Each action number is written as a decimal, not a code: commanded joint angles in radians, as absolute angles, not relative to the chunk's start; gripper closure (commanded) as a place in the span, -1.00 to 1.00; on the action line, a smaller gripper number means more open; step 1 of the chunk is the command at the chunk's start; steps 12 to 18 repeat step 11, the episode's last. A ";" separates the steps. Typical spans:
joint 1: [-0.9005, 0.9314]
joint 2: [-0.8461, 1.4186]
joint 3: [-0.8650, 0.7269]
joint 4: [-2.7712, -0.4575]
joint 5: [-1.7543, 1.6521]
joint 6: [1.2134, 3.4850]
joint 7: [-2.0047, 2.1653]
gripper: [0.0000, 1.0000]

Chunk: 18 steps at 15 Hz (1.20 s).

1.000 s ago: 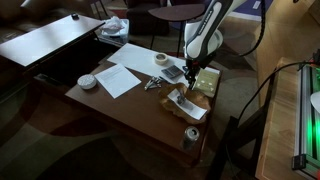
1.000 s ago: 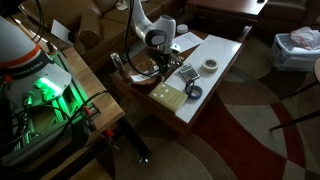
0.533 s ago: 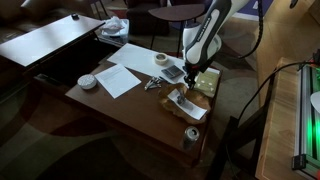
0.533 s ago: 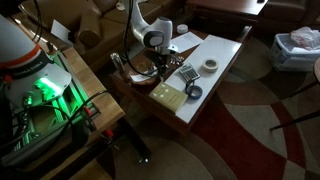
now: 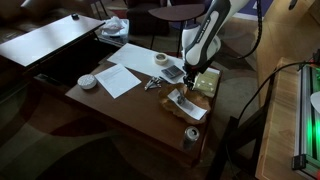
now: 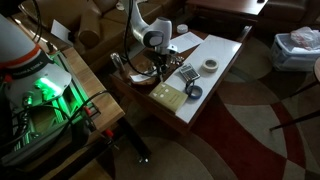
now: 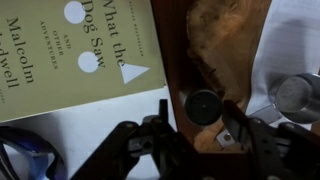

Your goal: Pick up the silver object from the book and put it on the table

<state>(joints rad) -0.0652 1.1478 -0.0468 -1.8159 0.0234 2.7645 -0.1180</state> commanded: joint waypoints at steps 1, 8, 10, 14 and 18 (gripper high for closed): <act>-0.073 1.131 -0.042 -1.836 0.006 2.786 -0.102 -0.83; -0.311 0.993 0.182 -2.026 0.016 2.997 -0.292 -1.00; -0.261 1.035 0.145 -1.958 0.008 2.968 -0.245 -1.00; -0.298 1.018 0.179 -1.988 0.005 2.994 -0.271 -1.00; -0.298 1.018 0.179 -1.988 0.005 2.994 -0.271 -1.00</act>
